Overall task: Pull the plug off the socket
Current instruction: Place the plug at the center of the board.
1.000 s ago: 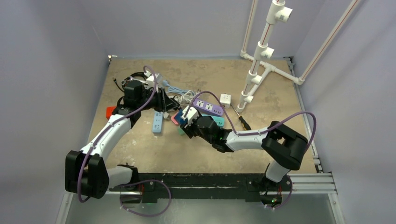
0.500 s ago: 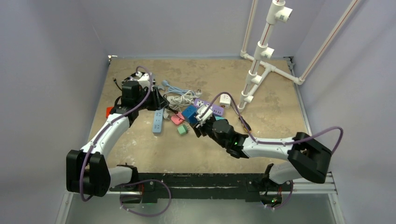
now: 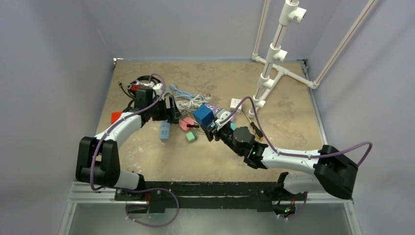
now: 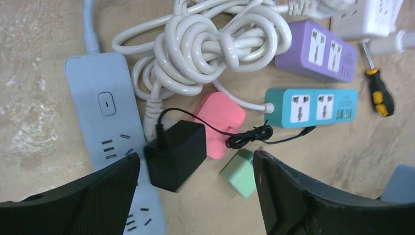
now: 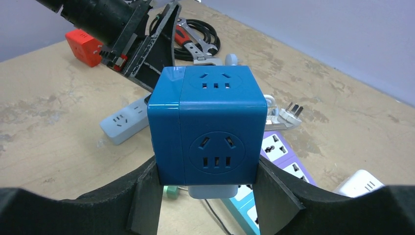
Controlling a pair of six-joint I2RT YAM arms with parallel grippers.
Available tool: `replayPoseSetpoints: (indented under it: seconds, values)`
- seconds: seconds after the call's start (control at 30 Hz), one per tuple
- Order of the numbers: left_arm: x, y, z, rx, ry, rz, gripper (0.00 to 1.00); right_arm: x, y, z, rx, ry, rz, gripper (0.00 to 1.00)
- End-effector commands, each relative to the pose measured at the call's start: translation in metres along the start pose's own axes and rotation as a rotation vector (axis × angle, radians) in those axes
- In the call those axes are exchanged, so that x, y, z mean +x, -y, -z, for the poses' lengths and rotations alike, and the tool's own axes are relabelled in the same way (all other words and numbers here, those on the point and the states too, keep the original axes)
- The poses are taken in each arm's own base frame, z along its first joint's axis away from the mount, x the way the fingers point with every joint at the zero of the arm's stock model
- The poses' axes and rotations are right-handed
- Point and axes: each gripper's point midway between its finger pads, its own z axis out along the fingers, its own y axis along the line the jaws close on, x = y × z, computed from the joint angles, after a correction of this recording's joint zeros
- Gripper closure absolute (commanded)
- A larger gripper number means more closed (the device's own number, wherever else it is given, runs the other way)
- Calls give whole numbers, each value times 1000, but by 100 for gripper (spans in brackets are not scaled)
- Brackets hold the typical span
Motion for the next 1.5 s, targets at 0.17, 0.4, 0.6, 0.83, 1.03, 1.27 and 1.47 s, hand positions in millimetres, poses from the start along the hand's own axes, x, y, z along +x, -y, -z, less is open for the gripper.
replayPoseSetpoints:
  seconds: [0.17, 0.4, 0.6, 0.83, 1.03, 1.27, 1.47]
  values:
    - [-49, 1, 34, -103, 194, -80, 1, -29, -3, -1, -9, 107, -54, 100]
    - [-60, 95, 76, 299, 345, -288, 1, -25, -16, -2, -84, 110, -27, 100]
    - [-27, 165, 94, 650, 288, -427, 1, -7, -18, -16, -66, 35, -7, 100]
    - [-8, 167, 77, 621, 199, -452, 1, 1, -17, -20, -52, 5, 7, 100]
    - [4, 153, 56, 533, 115, -418, 1, 4, -14, -22, -35, -3, 23, 100]
    - [19, 159, 49, 580, 48, -410, 1, 4, -13, -23, -29, -4, 36, 100]
    - [34, 163, 38, 607, -22, -391, 1, 4, -13, -25, -29, -11, 59, 100]
